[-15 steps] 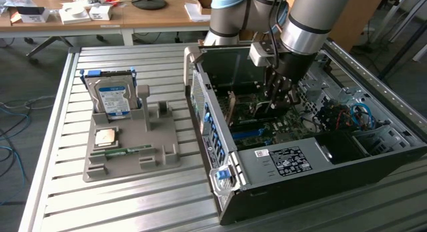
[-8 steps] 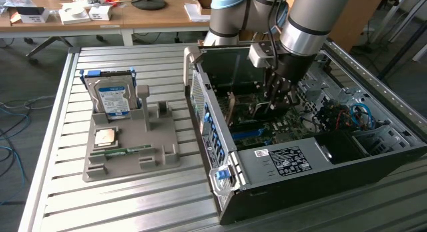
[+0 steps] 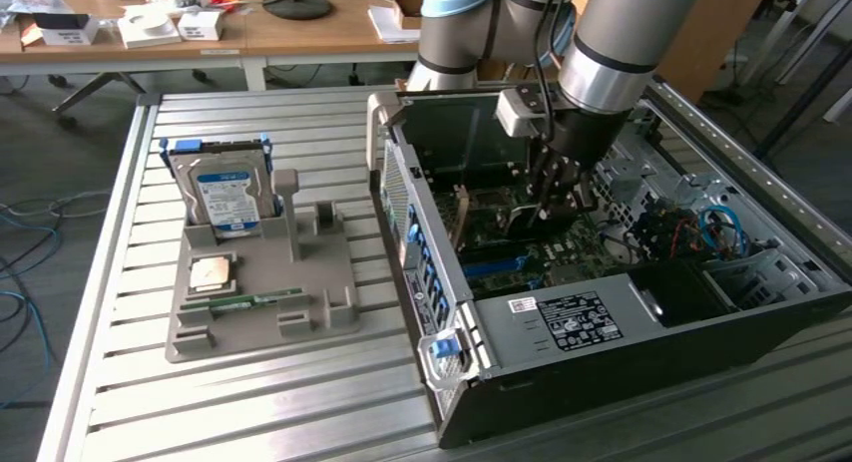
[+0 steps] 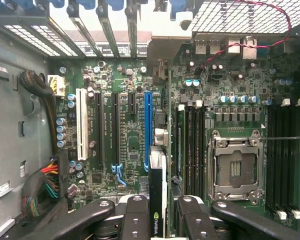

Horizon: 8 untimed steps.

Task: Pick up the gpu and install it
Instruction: 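Insert the gpu into the slot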

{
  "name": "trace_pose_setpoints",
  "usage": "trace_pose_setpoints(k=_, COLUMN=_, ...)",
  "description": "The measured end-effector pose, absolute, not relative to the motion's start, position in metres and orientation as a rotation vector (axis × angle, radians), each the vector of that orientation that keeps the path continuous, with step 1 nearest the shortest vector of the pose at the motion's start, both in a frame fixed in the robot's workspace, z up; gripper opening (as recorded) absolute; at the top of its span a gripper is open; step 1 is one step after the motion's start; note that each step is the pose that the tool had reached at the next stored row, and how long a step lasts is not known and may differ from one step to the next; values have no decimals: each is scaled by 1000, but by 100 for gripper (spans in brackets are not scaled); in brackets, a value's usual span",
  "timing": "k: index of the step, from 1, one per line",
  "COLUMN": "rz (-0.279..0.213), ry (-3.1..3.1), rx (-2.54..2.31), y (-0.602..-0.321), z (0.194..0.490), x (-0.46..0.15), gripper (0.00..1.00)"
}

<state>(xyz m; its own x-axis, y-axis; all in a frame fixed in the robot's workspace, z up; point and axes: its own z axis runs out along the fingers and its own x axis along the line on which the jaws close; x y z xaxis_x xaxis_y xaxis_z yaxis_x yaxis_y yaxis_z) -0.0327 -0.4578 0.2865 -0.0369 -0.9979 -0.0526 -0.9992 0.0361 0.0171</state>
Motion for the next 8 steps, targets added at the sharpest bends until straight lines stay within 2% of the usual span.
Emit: trace_pose_setpoints(k=8, rz=76, ry=2242, rx=-2162, y=-458, z=284, x=-33, gripper=26)
